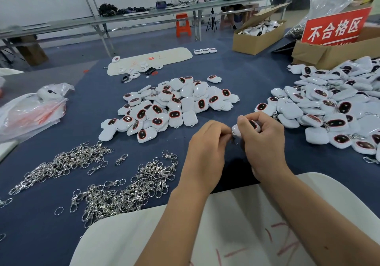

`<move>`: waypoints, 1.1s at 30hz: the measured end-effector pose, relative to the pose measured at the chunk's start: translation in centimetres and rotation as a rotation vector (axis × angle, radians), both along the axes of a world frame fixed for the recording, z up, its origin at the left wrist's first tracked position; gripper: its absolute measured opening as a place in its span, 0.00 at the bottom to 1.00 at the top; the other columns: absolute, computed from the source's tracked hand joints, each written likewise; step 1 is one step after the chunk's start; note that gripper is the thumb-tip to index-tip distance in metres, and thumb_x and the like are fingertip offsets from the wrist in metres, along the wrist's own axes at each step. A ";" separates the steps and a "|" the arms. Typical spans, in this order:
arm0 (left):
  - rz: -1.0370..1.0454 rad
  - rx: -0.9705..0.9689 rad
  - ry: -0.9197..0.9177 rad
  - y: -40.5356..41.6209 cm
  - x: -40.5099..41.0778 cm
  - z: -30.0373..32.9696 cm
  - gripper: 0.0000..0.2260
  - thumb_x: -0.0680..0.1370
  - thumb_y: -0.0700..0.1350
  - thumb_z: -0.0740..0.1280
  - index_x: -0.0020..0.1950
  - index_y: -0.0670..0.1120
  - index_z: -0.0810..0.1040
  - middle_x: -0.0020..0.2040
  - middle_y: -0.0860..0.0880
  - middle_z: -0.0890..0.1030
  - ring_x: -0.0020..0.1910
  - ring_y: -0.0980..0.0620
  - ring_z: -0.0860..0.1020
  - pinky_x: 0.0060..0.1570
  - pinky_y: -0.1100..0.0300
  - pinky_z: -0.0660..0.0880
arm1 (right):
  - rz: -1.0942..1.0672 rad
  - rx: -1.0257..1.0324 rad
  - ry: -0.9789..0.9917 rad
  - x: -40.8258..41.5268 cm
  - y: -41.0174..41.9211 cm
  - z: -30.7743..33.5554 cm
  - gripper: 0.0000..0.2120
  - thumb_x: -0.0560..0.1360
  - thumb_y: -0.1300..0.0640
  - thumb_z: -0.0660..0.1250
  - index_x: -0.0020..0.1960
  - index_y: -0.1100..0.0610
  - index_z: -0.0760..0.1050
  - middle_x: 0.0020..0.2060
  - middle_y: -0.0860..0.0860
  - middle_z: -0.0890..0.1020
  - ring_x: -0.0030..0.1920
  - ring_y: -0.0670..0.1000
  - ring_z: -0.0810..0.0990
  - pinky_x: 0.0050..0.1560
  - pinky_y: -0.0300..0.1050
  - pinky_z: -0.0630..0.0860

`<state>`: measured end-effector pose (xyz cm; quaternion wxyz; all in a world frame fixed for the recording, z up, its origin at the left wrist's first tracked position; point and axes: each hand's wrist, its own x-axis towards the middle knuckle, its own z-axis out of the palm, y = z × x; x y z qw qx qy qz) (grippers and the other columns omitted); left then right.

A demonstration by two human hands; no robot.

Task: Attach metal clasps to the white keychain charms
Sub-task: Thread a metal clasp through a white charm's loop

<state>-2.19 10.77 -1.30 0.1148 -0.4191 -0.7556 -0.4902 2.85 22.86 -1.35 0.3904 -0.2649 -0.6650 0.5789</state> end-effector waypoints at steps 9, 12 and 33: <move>0.039 -0.008 0.068 -0.5 -0.3 0.1 0.06 0.79 0.34 0.69 0.48 0.43 0.83 0.44 0.52 0.83 0.44 0.55 0.79 0.46 0.54 0.76 | 0.033 -0.020 0.014 0.0 -0.1 0.0 0.09 0.73 0.49 0.70 0.38 0.53 0.79 0.26 0.46 0.75 0.30 0.49 0.72 0.35 0.48 0.71; 0.043 -0.056 0.059 -0.6 -0.5 0.2 0.07 0.78 0.34 0.68 0.48 0.43 0.84 0.43 0.52 0.83 0.44 0.54 0.80 0.46 0.52 0.77 | 0.003 0.107 -0.001 0.1 -0.2 -0.2 0.08 0.77 0.54 0.72 0.39 0.53 0.79 0.28 0.45 0.78 0.30 0.46 0.74 0.36 0.44 0.74; -0.018 0.329 -0.608 0.6 0.3 0.1 0.06 0.76 0.34 0.73 0.48 0.44 0.84 0.42 0.48 0.87 0.44 0.52 0.85 0.49 0.59 0.80 | 0.242 -0.140 0.169 -0.2 0.0 0.0 0.15 0.84 0.53 0.64 0.39 0.57 0.75 0.27 0.49 0.71 0.25 0.47 0.65 0.24 0.38 0.62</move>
